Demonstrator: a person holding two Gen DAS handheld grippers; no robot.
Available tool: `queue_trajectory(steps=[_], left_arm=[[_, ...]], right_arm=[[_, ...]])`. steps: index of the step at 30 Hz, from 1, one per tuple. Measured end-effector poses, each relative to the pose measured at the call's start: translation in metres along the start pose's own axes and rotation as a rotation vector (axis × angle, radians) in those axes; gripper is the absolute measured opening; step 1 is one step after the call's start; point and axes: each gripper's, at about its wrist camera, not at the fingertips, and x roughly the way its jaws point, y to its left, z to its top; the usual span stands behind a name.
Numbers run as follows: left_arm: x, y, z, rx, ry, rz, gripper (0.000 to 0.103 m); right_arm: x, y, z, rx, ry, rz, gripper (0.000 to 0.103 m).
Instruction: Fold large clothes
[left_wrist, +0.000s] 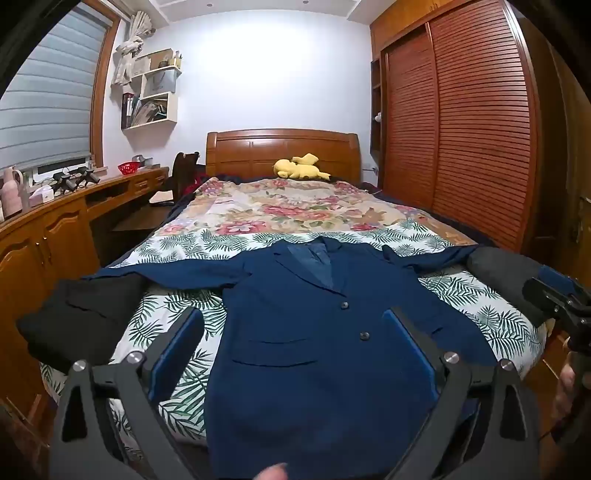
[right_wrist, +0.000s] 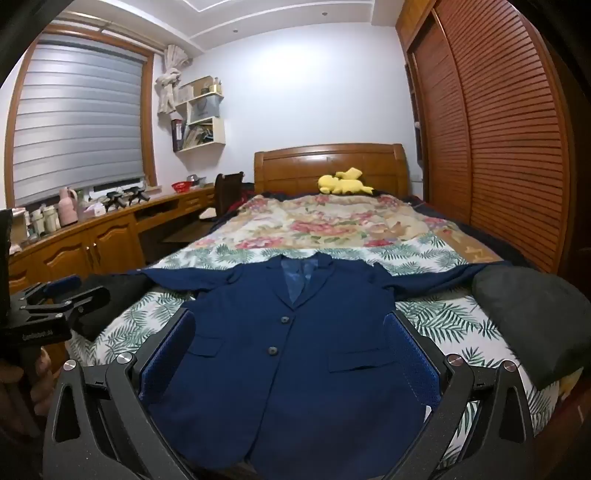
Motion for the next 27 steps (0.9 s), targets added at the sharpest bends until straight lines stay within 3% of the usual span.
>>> queue_trajectory(steps=[27], left_arm=[[-0.0092,-0.0013,-0.0003,0.015,-0.026,0.008,0.098]], right_arm=[[-0.0003,-0.0014,0.0013,0.001,0.001,0.002,0.103]])
